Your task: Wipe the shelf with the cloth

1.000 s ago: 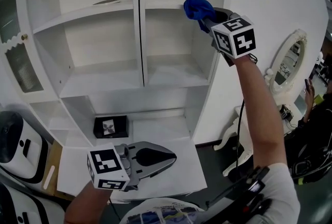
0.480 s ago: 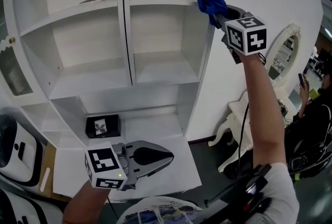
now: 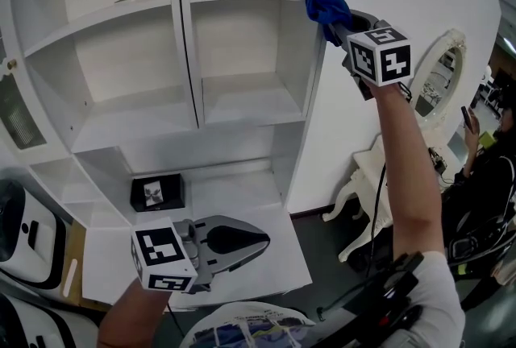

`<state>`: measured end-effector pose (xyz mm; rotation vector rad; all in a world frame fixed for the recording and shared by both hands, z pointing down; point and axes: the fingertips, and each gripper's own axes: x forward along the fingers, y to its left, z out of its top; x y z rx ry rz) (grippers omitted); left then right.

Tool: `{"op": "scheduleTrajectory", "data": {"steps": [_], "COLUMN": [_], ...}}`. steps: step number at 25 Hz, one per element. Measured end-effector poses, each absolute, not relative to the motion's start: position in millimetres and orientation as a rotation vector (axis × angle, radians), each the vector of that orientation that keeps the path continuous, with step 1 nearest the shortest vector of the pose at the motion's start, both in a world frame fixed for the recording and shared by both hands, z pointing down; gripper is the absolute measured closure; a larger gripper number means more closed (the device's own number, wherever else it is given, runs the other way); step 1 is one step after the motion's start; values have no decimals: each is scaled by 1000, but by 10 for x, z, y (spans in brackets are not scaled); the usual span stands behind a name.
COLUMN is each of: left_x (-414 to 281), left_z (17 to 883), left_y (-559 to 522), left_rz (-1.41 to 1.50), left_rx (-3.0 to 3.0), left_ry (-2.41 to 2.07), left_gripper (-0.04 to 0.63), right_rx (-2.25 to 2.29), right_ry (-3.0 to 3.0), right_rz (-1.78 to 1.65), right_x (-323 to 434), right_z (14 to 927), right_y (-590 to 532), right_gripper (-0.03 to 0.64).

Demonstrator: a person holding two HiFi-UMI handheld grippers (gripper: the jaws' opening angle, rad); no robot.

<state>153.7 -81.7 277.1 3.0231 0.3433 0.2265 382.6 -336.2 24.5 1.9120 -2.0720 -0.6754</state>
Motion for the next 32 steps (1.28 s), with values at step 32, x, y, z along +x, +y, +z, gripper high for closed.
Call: {"op": "scheduleTrajectory", "data": {"steps": [32], "left_x": [1453], "left_z": [2918], "left_y": [-725], "left_rz": [238], "left_rx": [3007], "left_ry": [298], "left_gripper": [583], "right_rx": [1912], "right_ry": [-2163], "right_rz": [-393], "right_x": [3903], "right_z": [1559], "right_y": [-3401], "right_gripper": [554]}}
